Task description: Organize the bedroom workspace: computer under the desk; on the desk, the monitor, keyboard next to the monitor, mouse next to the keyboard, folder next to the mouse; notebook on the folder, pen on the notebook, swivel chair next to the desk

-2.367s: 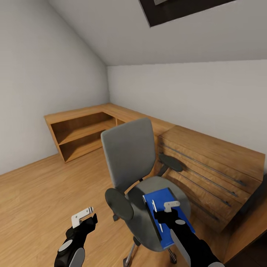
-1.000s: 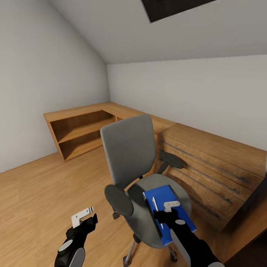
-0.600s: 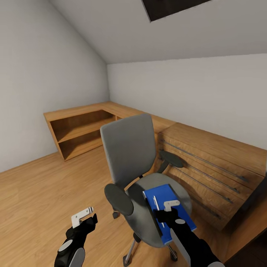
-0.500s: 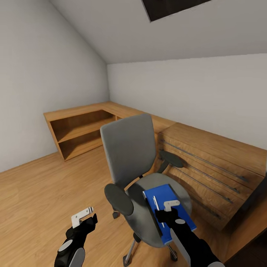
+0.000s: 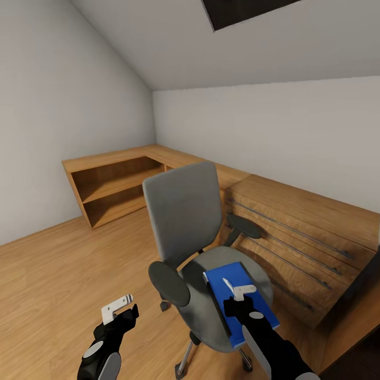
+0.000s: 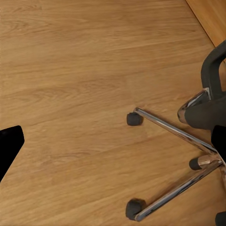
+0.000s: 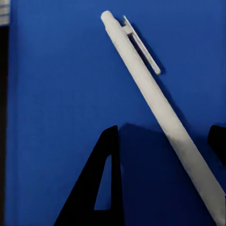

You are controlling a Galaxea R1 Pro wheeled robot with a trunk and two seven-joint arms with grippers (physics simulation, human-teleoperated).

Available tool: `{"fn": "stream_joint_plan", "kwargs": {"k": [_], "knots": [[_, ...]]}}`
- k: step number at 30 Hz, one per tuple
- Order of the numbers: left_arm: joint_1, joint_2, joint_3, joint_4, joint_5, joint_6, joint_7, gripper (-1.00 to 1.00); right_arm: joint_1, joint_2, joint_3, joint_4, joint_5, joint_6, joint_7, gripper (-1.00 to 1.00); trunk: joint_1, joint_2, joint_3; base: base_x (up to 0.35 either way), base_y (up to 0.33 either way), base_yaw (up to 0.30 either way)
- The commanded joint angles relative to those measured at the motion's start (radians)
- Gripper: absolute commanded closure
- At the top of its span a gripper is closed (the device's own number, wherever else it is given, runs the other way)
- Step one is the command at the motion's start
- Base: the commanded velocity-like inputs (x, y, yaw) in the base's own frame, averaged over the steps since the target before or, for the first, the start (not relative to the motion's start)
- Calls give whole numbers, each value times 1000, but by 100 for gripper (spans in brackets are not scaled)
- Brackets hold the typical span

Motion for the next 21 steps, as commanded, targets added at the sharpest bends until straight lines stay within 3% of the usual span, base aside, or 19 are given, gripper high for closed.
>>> {"fn": "stream_joint_plan", "kwargs": {"k": [1, 13, 21], "knots": [[-1, 0, -1, -1, 7, 3, 7, -100, 0, -1, 5, 6, -21, 3, -7, 100, 0, 0, -1, 0, 0, 0], [-1, 0, -1, -1, 7, 3, 7, -100, 0, 3, 7, -1, -25, 22, -7, 100, 0, 0, -1, 0, 0, 0], [-1, 0, -1, -1, 7, 3, 9, -100, 0, 25, 8, -1, -22, 42, -10, 100, 0, 0, -1, 0, 0, 0]]}}
